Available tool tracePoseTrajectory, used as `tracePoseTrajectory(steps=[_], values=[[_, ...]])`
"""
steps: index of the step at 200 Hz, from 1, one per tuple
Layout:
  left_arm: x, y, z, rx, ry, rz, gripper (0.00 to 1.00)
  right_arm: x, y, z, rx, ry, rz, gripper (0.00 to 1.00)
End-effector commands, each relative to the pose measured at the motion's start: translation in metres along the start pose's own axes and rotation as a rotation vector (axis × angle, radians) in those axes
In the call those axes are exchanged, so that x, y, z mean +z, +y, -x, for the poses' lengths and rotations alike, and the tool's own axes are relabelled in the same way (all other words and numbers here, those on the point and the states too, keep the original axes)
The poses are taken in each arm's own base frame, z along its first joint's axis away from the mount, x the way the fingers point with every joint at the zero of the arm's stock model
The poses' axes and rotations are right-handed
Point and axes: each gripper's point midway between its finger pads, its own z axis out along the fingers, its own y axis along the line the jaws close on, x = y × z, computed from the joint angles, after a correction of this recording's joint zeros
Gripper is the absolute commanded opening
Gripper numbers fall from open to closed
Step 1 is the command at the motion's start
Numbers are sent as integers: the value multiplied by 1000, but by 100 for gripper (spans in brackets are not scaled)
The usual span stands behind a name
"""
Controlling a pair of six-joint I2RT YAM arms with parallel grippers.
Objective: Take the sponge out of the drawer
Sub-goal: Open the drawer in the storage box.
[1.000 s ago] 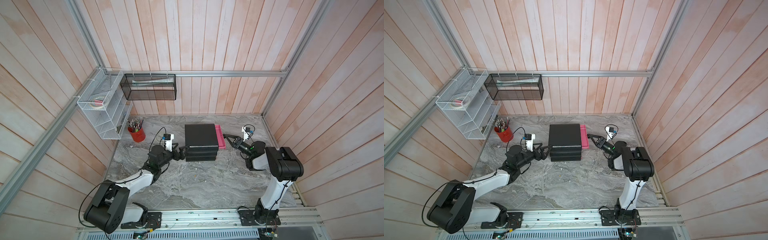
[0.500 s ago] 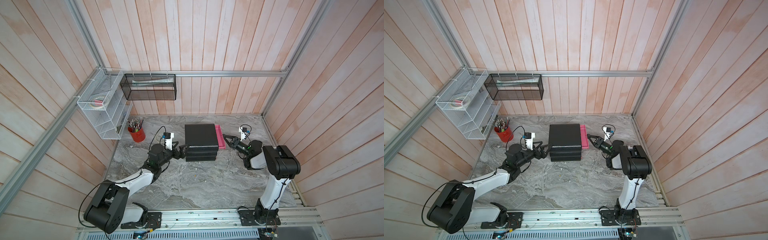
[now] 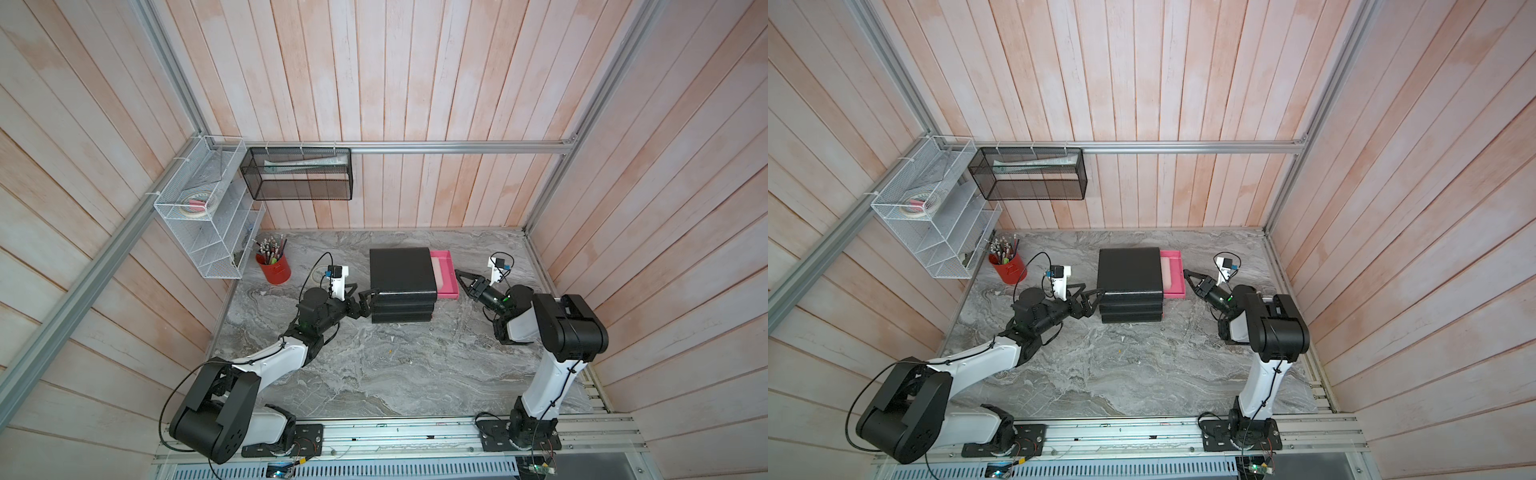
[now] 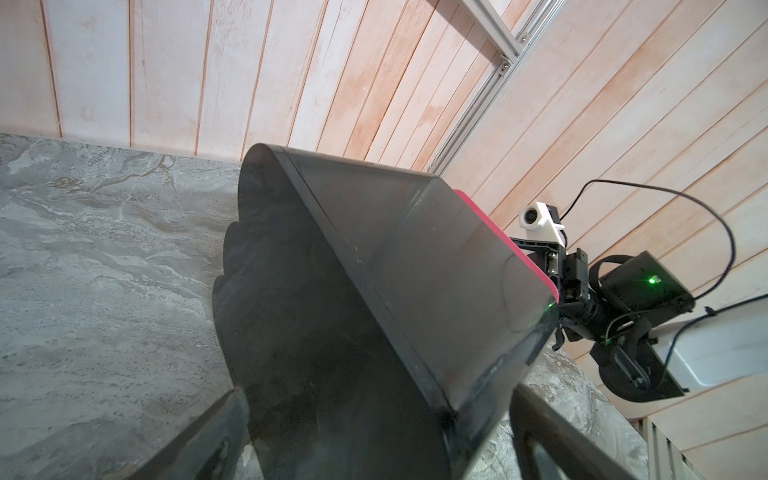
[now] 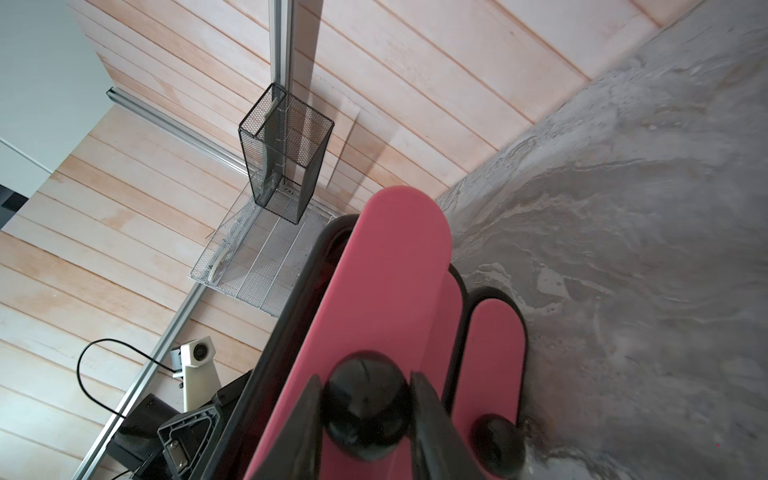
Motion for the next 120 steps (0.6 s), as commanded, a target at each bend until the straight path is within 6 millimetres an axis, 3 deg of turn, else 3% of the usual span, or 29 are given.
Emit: tracePoseTrajectory(steps=[1,120], values=[[4,-6,5,9,-13,-29,100,-12,1,11,-32,-46,-18,30],[6,-7,8,15,-17,-36,100,-24,-12,24,-64,-63,-115,30]])
